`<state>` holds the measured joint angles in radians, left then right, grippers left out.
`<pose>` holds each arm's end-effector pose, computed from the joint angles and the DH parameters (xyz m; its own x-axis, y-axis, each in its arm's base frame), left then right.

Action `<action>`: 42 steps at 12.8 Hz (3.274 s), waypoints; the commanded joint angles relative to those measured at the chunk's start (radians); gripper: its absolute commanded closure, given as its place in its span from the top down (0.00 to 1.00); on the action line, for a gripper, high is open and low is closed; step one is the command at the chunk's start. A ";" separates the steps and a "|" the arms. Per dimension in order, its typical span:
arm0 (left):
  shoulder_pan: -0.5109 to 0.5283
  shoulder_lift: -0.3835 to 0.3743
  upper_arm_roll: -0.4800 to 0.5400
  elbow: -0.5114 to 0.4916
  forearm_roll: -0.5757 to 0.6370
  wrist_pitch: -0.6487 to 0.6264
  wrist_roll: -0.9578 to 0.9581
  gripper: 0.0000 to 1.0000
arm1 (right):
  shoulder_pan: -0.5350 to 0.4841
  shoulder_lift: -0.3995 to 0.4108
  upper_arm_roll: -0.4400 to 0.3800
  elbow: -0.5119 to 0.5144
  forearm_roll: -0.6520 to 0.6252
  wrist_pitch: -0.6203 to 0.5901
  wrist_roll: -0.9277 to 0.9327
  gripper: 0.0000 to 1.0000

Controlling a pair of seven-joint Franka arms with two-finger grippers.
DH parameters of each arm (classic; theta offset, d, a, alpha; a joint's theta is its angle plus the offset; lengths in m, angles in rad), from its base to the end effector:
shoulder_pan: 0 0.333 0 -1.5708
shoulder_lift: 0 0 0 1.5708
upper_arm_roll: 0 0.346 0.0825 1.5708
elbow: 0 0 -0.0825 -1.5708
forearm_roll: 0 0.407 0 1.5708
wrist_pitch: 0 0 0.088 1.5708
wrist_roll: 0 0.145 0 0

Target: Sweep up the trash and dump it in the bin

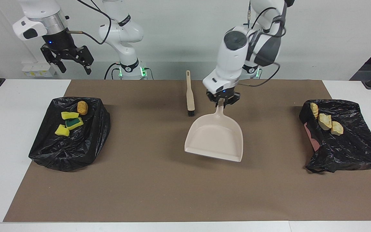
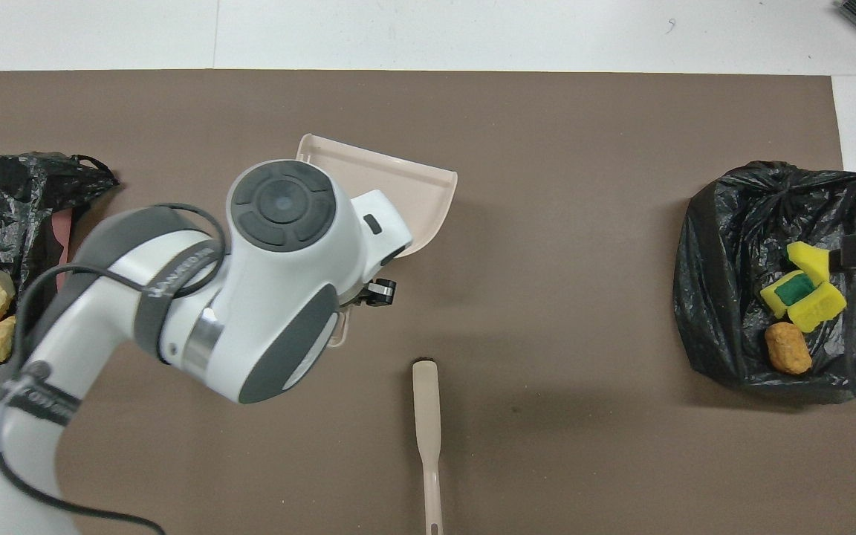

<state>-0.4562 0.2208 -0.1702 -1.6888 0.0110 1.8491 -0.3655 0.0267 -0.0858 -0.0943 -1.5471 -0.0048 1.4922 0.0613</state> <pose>0.5283 -0.3723 0.4469 0.9641 -0.2579 -0.0630 -0.2581 -0.9661 0.0045 0.5392 -0.0398 0.6688 0.9912 -0.1288 0.0303 -0.1287 -0.9917 -0.0052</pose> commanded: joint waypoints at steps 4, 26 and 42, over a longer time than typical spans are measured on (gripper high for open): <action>-0.033 0.083 0.015 -0.012 -0.071 0.204 -0.082 0.00 | -0.017 -0.025 -0.002 -0.031 -0.014 0.008 -0.086 1.00; 0.293 0.046 0.026 0.056 -0.074 0.110 -0.031 1.00 | 0.001 -0.028 0.018 -0.030 0.006 -0.004 -0.080 1.00; 0.524 -0.170 0.084 0.147 -0.045 -0.315 0.462 1.00 | 0.001 -0.028 0.018 -0.030 0.006 -0.004 -0.080 1.00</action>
<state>0.0590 0.0792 -0.0974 -1.5242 -0.0446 1.5472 0.0837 0.0349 -0.0921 -0.0774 -1.5534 -0.0076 1.4922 0.0037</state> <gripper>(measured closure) 0.000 0.000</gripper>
